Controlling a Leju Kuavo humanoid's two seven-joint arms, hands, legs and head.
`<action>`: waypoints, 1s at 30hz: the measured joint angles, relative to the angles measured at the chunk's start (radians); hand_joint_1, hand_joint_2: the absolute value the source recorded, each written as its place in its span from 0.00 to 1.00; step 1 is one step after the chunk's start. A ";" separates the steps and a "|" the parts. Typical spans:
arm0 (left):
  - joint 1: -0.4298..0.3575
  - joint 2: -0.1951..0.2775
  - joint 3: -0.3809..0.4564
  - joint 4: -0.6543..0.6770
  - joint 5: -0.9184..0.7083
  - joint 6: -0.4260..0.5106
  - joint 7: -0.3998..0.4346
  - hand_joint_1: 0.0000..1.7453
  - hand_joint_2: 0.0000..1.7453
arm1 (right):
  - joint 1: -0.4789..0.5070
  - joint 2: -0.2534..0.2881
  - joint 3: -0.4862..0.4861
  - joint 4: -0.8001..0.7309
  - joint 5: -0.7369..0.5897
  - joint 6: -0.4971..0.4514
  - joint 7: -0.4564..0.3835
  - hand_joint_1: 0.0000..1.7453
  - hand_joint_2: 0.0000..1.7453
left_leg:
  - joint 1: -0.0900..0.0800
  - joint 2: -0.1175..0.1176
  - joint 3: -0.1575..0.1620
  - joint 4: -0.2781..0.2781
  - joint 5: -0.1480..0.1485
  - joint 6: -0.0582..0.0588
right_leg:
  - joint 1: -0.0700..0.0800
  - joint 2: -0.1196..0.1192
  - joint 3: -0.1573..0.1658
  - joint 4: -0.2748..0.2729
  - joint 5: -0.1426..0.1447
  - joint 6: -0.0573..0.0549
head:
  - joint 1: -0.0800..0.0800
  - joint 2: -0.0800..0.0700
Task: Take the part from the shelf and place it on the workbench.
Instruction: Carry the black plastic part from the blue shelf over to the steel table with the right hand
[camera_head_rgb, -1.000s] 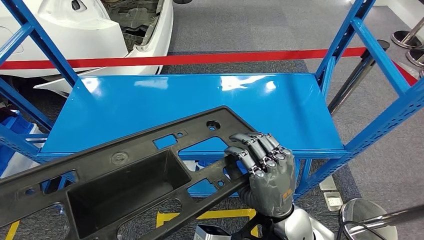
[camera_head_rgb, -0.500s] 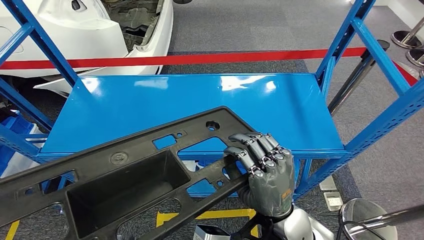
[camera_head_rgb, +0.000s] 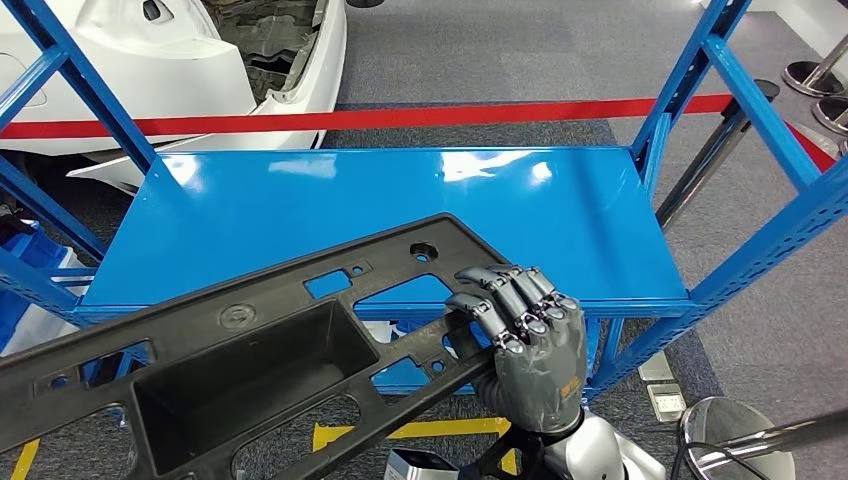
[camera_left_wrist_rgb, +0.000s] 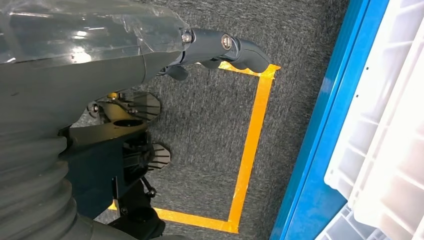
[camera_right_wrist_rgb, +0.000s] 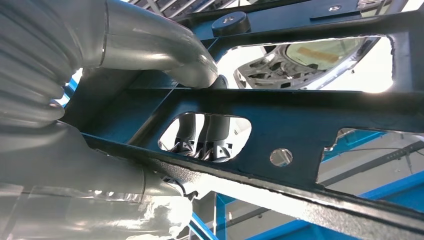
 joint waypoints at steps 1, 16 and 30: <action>0.000 0.000 0.000 0.000 0.000 0.001 0.001 0.00 1.00 | 0.000 0.000 0.000 0.000 0.000 0.000 0.000 1.00 1.00 | 0.000 0.000 0.000 0.000 0.000 0.000 | 0.000 0.000 0.000 0.000 0.000 0.000 | 0.000 0.000; 0.000 0.000 0.000 0.000 0.005 0.010 0.007 0.00 1.00 | 0.000 0.013 0.001 0.008 -0.019 0.002 -0.007 1.00 1.00 | -0.007 0.000 -0.006 0.012 -0.004 0.010 | -0.005 0.000 0.000 -0.002 0.005 0.010 | 0.000 0.000; 0.003 -0.004 0.000 0.000 0.007 0.014 0.009 0.00 1.00 | 0.006 0.017 0.001 0.015 -0.021 0.005 -0.011 1.00 1.00 | 0.021 0.001 -0.010 0.018 -0.004 -0.010 | -0.025 0.004 -0.028 0.028 0.008 0.046 | 0.021 0.000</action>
